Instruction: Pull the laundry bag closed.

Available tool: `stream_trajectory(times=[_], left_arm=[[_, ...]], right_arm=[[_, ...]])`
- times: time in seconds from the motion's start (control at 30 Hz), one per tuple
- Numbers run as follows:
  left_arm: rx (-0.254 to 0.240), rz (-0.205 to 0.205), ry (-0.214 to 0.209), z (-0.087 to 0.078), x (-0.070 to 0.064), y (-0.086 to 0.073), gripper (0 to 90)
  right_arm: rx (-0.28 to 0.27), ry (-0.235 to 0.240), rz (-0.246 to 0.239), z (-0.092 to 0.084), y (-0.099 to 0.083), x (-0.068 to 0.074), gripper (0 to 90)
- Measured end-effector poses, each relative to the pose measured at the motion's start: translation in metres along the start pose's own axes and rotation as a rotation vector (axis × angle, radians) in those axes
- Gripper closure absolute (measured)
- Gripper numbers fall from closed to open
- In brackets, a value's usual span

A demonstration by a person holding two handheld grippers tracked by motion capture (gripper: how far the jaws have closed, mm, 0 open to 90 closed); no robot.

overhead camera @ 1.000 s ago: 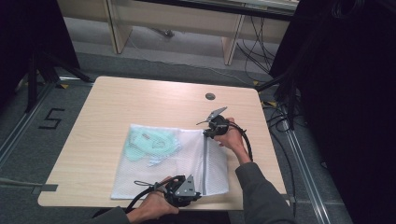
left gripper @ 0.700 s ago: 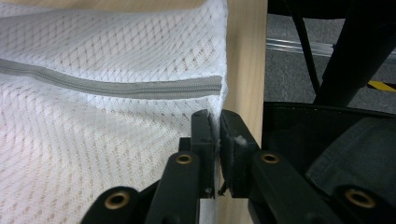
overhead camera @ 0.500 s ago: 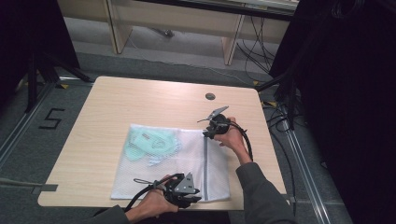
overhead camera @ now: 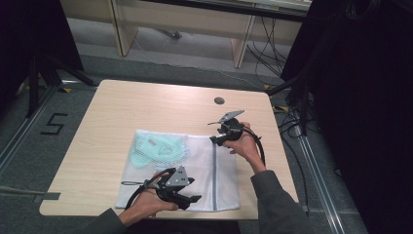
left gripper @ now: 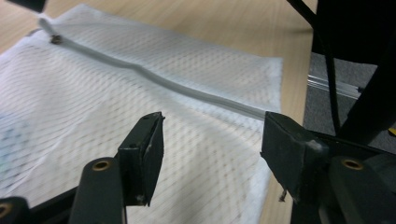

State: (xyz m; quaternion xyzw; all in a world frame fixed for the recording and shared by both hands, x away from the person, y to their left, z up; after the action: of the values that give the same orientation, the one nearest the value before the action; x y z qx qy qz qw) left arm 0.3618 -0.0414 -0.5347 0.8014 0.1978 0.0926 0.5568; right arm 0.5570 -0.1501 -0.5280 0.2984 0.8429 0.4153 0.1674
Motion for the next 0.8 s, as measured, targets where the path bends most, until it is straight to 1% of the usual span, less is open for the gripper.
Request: stream_trajectory(times=[0.03,0.07,0.1,0.13,0.17,0.2,0.23,0.27,0.3,0.33,0.37,0.4,0.43,0.47,0.5,0.53,0.57,0.6,0.63,0.67,0.7,0.73,0.77,0.8], left_arm=[[0.000,0.000,0.000,0.000,0.000,0.000,37.6],[-0.009,-0.007,0.020,-0.003,0.004,0.001,37.6],[-0.005,0.001,0.024,-0.006,0.008,0.001,37.1],[-0.008,-0.009,0.032,-0.009,0.010,0.000,36.7],[-0.001,-0.001,0.034,-0.012,0.013,0.000,36.2],[-0.007,-0.014,0.046,-0.015,0.015,0.001,35.9],[-0.010,-0.019,0.049,-0.017,0.017,0.001,35.5],[-0.014,-0.011,0.049,-0.020,0.021,0.001,35.5],[-0.012,-0.018,0.060,-0.023,0.024,0.001,35.4],[-0.011,-0.021,0.073,-0.026,0.027,0.001,35.1],[-0.020,-0.027,0.085,-0.028,0.030,0.001,34.8],[-0.007,-0.033,0.093,-0.032,0.033,0.000,34.5],[-0.015,-0.041,0.102,-0.033,0.035,0.000,34.0],[-0.016,-0.028,0.108,-0.036,0.037,0.000,33.8],[-0.016,-0.044,0.109,-0.037,0.038,-0.001,33.8],[-0.019,-0.042,0.119,-0.039,0.040,0.000,33.7],[-0.019,-0.039,0.127,-0.041,0.043,-0.001,33.4],[-0.016,-0.026,0.127,-0.043,0.045,-0.001,33.1],[-0.020,-0.044,0.136,-0.045,0.045,-0.001,32.8],[-0.023,-0.042,0.142,-0.046,0.047,-0.002,32.8],[-0.019,-0.032,0.147,-0.049,0.048,-0.002,32.7],[-0.009,-0.036,0.139,-0.051,0.048,-0.004,32.5],[-0.017,-0.030,0.154,-0.052,0.051,-0.005,32.5],[-0.005,-0.026,0.161,-0.055,0.053,-0.007,32.4]], right_arm=[[0.000,0.000,0.000,0.000,0.000,0.000,47.0],[-0.010,0.000,-0.002,-0.001,0.001,0.001,46.9],[-0.020,0.011,-0.015,-0.003,0.001,0.004,46.8],[-0.014,0.012,-0.023,-0.005,0.000,0.005,46.3],[-0.027,0.012,-0.015,-0.006,0.000,0.008,46.0],[-0.035,0.014,-0.020,-0.008,0.001,0.009,45.8],[-0.040,0.023,-0.015,-0.010,0.001,0.012,45.2],[-0.034,0.024,0.000,-0.013,0.000,0.015,44.5],[-0.047,0.025,-0.011,-0.015,0.001,0.016,43.9],[-0.067,0.032,-0.010,-0.016,0.002,0.017,43.8],[-0.068,0.043,0.021,-0.019,0.002,0.021,43.8],[-0.076,0.045,0.012,-0.020,0.001,0.022,43.7],[-0.072,0.043,0.026,-0.023,0.000,0.025,43.2],[-0.084,0.046,0.011,-0.024,0.000,0.025,42.9],[-0.081,0.052,0.026,-0.025,-0.002,0.029,42.6],[-0.070,0.050,0.011,-0.029,-0.004,0.029,42.4],[-0.080,0.049,0.025,-0.029,-0.004,0.032,41.9],[-0.097,0.047,0.024,-0.028,-0.005,0.034,41.8],[-0.098,0.046,0.013,-0.030,-0.007,0.037,40.7],[-0.098,0.046,0.013,-0.030,-0.007,0.037,40.7],[-0.082,0.052,0.019,-0.032,-0.008,0.040,40.7],[-0.084,0.058,0.017,-0.033,-0.009,0.042,40.7],[-0.098,0.055,0.025,-0.033,-0.009,0.044,40.4],[-0.076,0.065,0.009,-0.037,-0.011,0.045,40.2]])
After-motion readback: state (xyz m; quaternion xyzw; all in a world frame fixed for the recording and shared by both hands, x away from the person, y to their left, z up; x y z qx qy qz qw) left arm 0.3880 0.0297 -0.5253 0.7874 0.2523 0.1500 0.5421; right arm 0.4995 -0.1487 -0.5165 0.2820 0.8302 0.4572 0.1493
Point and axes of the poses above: each handheld gripper's, and its own axes: z roughly forward along the jaws, y roughly out of its top, x roughly to its left, the point moved 10 cm from there along z, roughly forward along the jaws, and after that the axes turned 13 degrees about -x, right-handed, at the moved point
